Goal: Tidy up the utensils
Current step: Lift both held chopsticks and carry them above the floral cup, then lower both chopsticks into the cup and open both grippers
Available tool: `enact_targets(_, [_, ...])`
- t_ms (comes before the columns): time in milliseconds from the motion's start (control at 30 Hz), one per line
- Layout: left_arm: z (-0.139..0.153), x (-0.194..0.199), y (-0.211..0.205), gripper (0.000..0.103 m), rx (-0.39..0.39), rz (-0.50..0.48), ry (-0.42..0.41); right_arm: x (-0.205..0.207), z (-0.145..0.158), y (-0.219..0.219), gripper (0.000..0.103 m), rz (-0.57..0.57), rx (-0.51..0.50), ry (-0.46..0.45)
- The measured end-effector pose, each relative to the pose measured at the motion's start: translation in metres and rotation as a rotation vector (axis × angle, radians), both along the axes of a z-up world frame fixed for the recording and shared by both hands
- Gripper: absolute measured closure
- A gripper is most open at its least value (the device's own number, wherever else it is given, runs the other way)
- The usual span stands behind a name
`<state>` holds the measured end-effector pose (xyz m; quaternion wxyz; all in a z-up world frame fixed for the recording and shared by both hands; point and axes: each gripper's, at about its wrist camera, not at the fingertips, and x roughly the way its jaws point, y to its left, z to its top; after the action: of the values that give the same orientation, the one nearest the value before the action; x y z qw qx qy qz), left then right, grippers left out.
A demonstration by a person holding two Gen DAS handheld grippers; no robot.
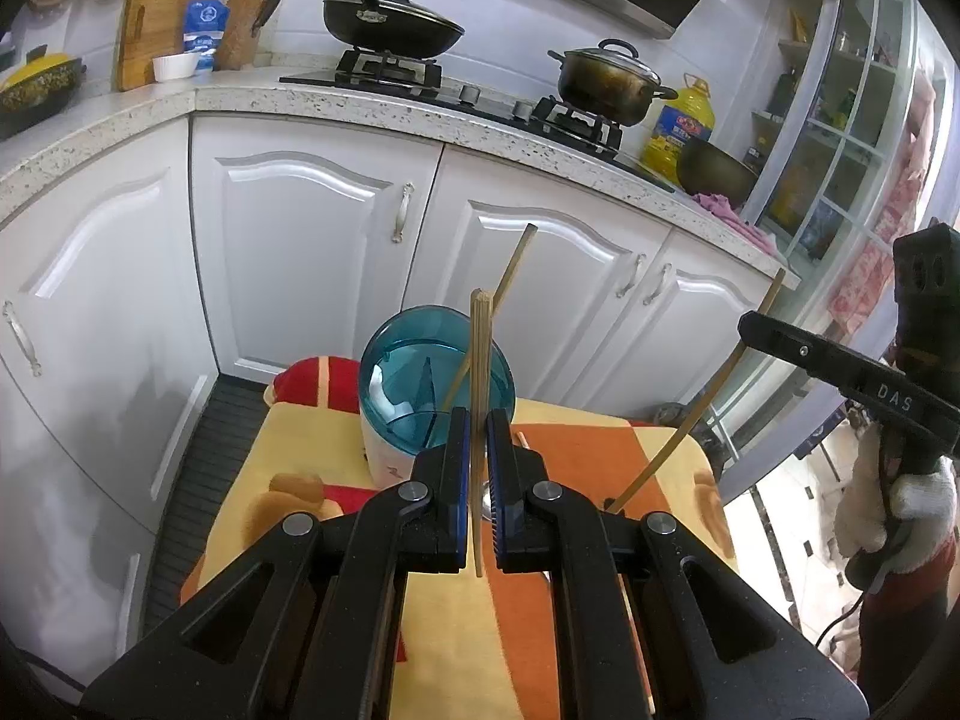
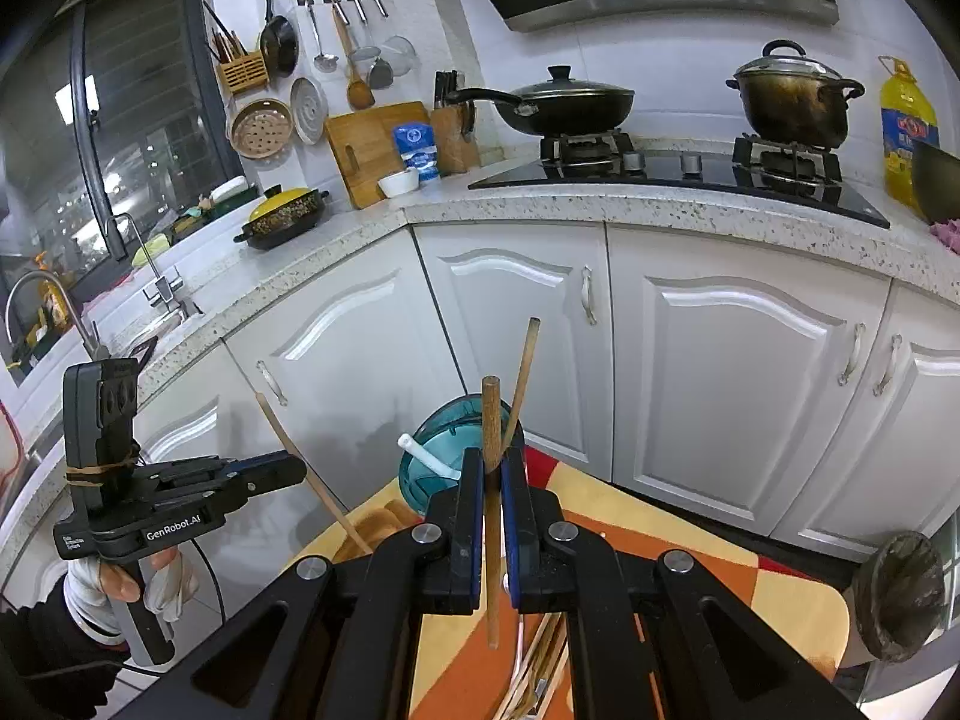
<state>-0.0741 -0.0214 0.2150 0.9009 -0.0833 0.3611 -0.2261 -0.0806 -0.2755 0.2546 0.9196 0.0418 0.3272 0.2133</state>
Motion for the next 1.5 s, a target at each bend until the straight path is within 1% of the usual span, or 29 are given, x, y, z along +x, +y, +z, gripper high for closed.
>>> enact_targets(367, [0.0, 0.0, 0.001, 0.099, -0.002, 0.001, 0.001, 0.001, 0.004, 0.005, 0.098, 0.001, -0.006, -0.007])
enact_targets(533, [0.006, 0.002, 0.006, 0.099, -0.022, -0.003, 0.0, 0.004, 0.008, 0.007, 0.098, 0.007, -0.007, -0.014])
enact_targets(800, [0.04, 0.016, 0.019, 0.099, -0.057, 0.018, -0.062, 0.016, 0.029, 0.015, 0.098, 0.023, 0.002, -0.053])
enact_targets(967, [0.064, 0.033, 0.023, 0.099, -0.055, 0.047, -0.122, 0.031, 0.044, 0.026, 0.098, 0.028, 0.007, -0.08])
enact_targets(1133, [0.073, 0.056, 0.023, 0.099, -0.022, 0.098, -0.164, 0.051, 0.054, 0.035, 0.098, 0.008, 0.019, -0.117])
enact_targets(1200, [0.071, 0.069, 0.021, 0.099, -0.001, 0.125, -0.176, 0.063, 0.051, 0.041, 0.098, -0.009, 0.016, -0.122])
enact_targets(1300, [0.061, 0.087, 0.018, 0.099, 0.005, 0.148, -0.163, 0.084, 0.038, 0.048, 0.098, -0.034, -0.004, -0.11])
enact_targets(1367, [0.051, 0.1, 0.014, 0.099, 0.006, 0.159, -0.148, 0.097, 0.024, 0.049, 0.098, -0.048, -0.014, -0.089])
enact_targets(1500, [0.028, 0.119, 0.005, 0.099, 0.037, 0.169, -0.111, 0.118, -0.003, 0.048, 0.098, -0.05, -0.009, -0.028])
